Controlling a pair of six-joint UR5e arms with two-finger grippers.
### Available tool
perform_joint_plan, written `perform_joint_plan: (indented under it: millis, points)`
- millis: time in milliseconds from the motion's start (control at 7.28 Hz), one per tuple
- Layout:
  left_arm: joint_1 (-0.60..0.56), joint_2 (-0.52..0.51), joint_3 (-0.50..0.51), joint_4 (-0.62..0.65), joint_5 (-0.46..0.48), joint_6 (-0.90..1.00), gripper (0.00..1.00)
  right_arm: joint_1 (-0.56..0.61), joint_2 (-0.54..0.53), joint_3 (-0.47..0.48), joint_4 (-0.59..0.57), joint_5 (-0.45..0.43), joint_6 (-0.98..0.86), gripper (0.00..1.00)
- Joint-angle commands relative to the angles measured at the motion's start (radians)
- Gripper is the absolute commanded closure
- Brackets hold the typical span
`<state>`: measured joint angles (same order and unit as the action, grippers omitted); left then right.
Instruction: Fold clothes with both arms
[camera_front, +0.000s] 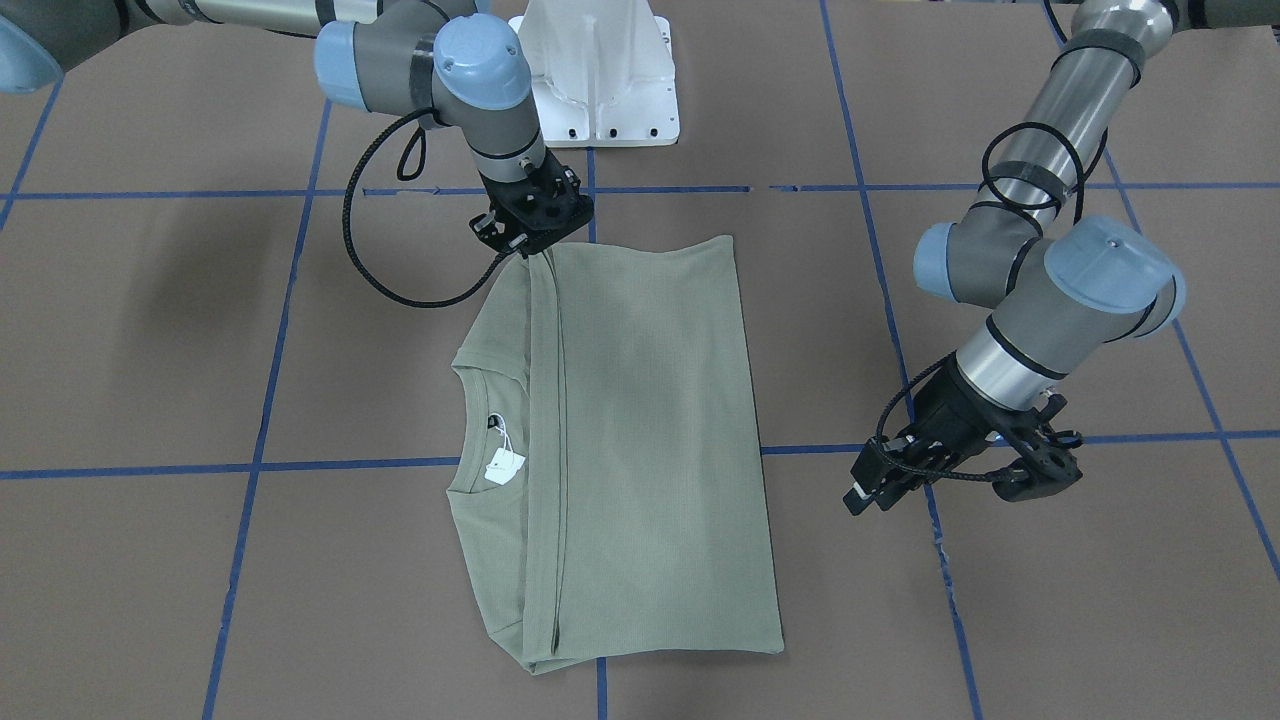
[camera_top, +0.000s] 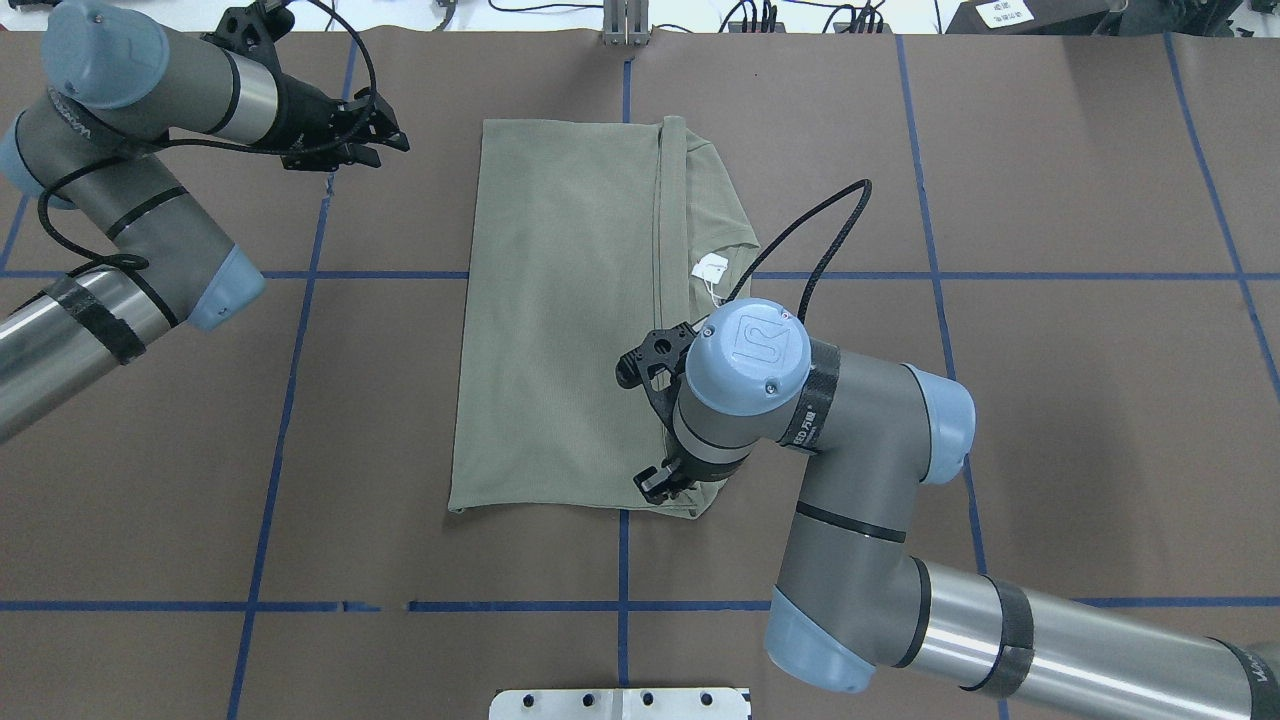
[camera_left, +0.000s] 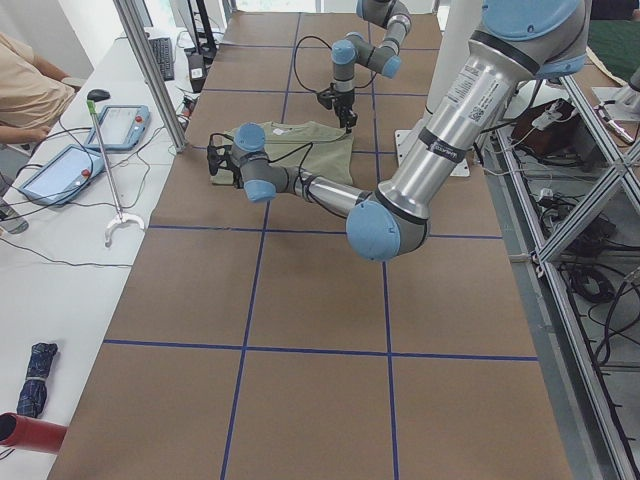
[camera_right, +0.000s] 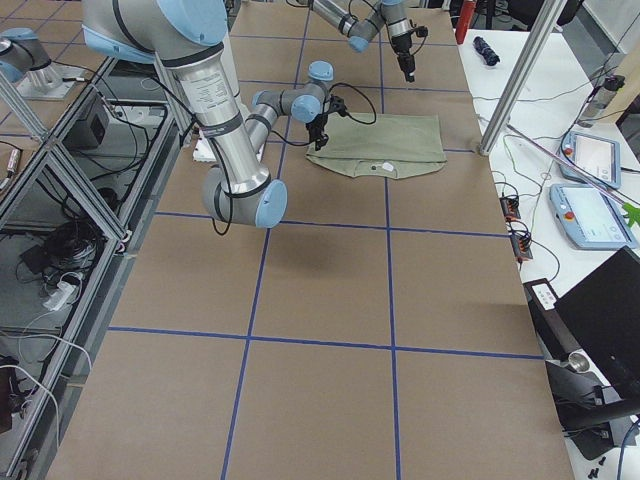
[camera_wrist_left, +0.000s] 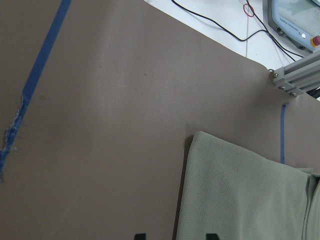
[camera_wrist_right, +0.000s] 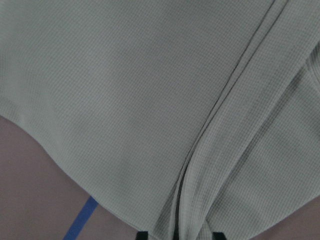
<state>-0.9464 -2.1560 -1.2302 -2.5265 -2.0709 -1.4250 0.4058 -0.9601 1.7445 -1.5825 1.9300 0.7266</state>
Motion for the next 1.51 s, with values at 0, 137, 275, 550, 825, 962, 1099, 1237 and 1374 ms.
perform_joint_plan:
  millis: [0,137,275,550,825,962,1099,1237,1374]
  points:
    - [0.000,0.001,0.000,0.000,0.000,0.000,0.50,-0.013,0.001,-0.005,-0.007,-0.025,-0.004,0.47]
    - [0.000,0.001,0.000,0.000,0.000,0.000,0.50,-0.016,0.001,-0.006,-0.008,-0.026,-0.004,0.53]
    - [0.000,0.002,0.000,0.000,0.000,0.000,0.50,-0.016,0.001,-0.005,-0.023,-0.028,-0.004,0.58]
    - [0.000,0.001,0.000,0.000,0.000,0.000,0.50,-0.018,0.000,-0.005,-0.025,-0.028,-0.004,0.73]
    - [0.000,0.001,-0.002,0.002,0.000,0.000,0.50,-0.018,-0.006,-0.002,-0.027,-0.026,-0.004,1.00]
    - [0.000,0.001,-0.002,0.002,0.000,0.000,0.50,-0.018,-0.009,0.006,-0.027,-0.025,-0.004,1.00]
    - [0.000,-0.001,-0.003,0.002,0.000,0.000,0.50,-0.016,-0.006,0.030,-0.084,-0.025,-0.004,1.00]
    - [0.000,-0.001,-0.005,0.002,0.000,0.000,0.50,-0.004,-0.012,0.087,-0.164,-0.017,-0.004,1.00]
    - [0.000,-0.001,-0.008,0.002,0.000,-0.014,0.50,-0.008,-0.047,0.119,-0.186,-0.032,0.011,1.00]
